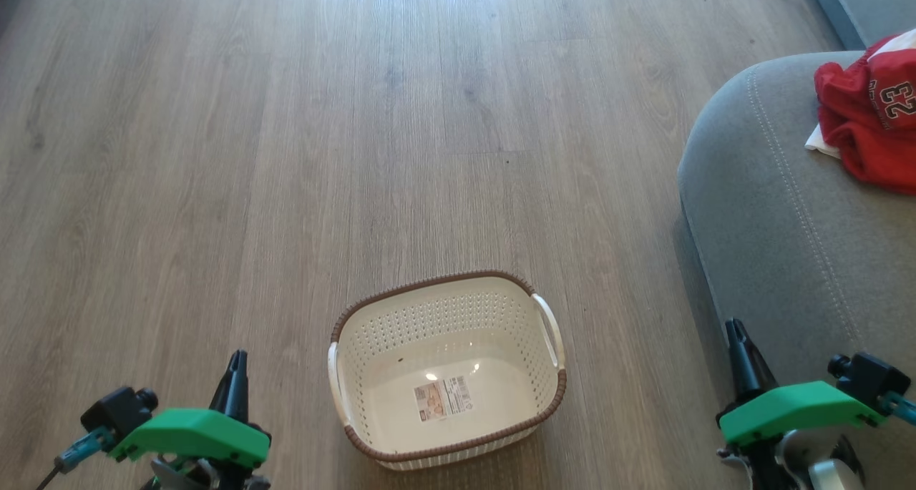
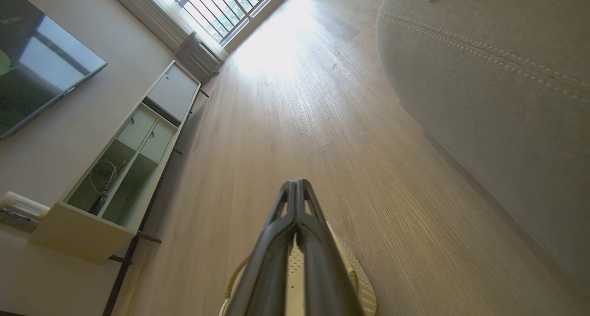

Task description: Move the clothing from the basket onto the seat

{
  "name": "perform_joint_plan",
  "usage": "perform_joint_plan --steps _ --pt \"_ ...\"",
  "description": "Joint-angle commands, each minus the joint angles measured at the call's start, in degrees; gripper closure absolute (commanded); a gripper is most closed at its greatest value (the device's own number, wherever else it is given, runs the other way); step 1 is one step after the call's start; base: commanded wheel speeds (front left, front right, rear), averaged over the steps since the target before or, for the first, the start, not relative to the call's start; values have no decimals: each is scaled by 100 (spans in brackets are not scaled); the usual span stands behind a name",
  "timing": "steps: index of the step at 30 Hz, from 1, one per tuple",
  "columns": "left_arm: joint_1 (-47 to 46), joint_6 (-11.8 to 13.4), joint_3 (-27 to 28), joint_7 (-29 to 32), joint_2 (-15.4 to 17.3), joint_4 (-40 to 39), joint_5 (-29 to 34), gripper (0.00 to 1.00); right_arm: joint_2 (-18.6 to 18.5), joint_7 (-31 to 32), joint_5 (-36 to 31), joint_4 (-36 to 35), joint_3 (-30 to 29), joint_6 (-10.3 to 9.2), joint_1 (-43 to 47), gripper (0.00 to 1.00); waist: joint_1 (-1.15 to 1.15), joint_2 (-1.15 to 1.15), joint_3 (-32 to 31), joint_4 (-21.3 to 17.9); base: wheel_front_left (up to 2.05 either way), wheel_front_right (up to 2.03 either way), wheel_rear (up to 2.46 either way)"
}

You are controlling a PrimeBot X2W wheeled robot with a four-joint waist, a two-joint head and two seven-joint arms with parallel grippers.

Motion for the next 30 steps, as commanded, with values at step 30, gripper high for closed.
perform_joint_plan --steps 30 --pt "-336 -231 381 537 6 -517 -1983 100 -7 545 2293 -460 -140 0 -363 100 0 0 12 36 0 0 0"
